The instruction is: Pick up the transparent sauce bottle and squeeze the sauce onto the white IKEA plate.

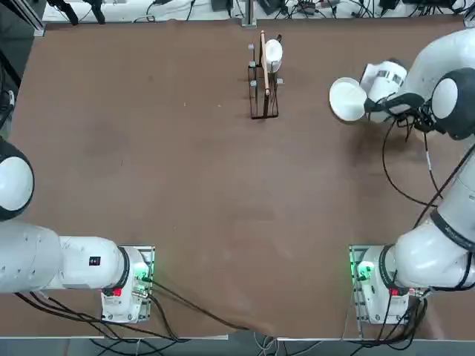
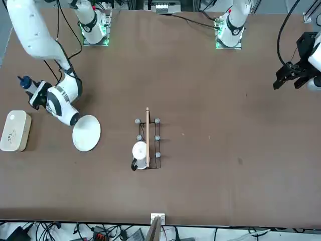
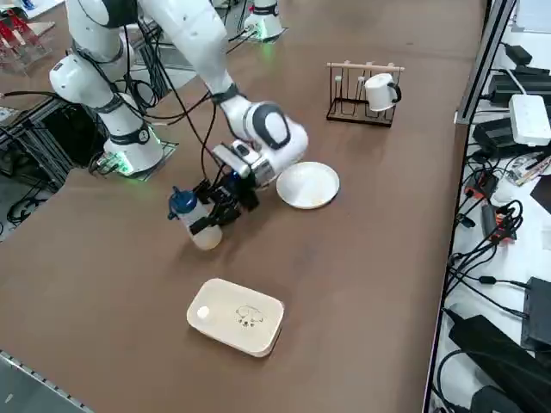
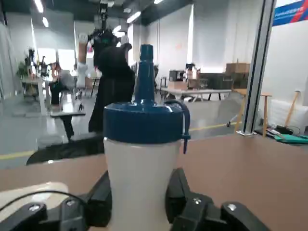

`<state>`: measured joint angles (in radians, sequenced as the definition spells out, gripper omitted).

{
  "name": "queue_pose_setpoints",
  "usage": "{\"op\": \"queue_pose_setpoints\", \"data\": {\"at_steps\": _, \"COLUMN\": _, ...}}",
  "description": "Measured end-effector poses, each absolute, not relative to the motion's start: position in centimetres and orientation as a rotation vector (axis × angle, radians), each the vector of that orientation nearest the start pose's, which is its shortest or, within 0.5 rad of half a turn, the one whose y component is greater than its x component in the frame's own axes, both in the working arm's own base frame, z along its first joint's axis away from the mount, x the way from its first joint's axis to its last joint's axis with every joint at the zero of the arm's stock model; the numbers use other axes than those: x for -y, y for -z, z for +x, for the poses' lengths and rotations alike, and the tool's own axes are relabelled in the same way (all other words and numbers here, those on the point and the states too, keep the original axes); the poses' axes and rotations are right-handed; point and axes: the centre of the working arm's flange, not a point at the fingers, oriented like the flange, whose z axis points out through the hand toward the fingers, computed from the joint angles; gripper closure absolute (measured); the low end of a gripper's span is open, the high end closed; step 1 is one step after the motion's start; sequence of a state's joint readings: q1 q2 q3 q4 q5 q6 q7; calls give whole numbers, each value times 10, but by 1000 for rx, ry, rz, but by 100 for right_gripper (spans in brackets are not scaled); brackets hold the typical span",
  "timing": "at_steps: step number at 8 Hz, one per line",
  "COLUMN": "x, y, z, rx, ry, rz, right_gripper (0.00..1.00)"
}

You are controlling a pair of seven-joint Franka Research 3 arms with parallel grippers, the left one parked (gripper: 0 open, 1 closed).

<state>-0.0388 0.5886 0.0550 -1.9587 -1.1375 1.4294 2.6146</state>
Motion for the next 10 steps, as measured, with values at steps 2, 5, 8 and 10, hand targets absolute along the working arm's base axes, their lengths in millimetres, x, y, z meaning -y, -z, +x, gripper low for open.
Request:
{"op": "queue_pose_setpoints", "data": {"at_steps": 2, "x": 50, "y": -248, "z": 566, "rx": 1563, "ry": -707, "rz": 1148, "right_gripper": 56}}
{"op": "queue_pose_setpoints", "data": {"at_steps": 5, "x": -38, "y": -282, "z": 601, "rx": 1467, "ry": -614, "rz": 1494, "right_gripper": 59}}
{"op": "queue_pose_setpoints", "data": {"at_steps": 8, "x": -127, "y": -280, "z": 618, "rx": 1346, "ry": -574, "rz": 1837, "right_gripper": 60}}
{"op": "queue_pose_setpoints", "data": {"at_steps": 10, "x": -184, "y": -289, "z": 612, "rx": 1328, "ry": -460, "rz": 2030, "right_gripper": 60}}
